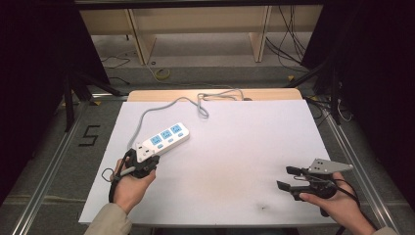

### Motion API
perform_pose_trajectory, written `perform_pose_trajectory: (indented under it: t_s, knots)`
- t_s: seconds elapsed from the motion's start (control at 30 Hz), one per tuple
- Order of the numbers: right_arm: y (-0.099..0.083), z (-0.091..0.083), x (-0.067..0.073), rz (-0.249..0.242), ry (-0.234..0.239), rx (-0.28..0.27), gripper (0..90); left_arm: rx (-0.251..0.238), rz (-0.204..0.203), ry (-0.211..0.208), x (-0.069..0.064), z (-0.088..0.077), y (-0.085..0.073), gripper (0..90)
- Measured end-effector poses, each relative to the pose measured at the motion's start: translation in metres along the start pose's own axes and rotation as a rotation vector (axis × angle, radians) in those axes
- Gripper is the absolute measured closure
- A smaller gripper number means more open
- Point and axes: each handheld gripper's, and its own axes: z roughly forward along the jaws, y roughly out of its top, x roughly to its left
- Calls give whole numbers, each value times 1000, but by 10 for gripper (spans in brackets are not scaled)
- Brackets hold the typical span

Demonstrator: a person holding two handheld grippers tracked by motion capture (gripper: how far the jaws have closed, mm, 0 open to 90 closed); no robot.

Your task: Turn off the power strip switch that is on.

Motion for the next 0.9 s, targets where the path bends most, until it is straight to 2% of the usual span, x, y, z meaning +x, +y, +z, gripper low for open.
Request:
perform_pose_trajectory:
  t_s: [0.47,0.9]
  knots:
    - [0,0,0,0,-1,4,317,4,5,11,1,16,18,900]
    - [0,1,0,3,2,4,317,41,-1,16,5,31,31,900]
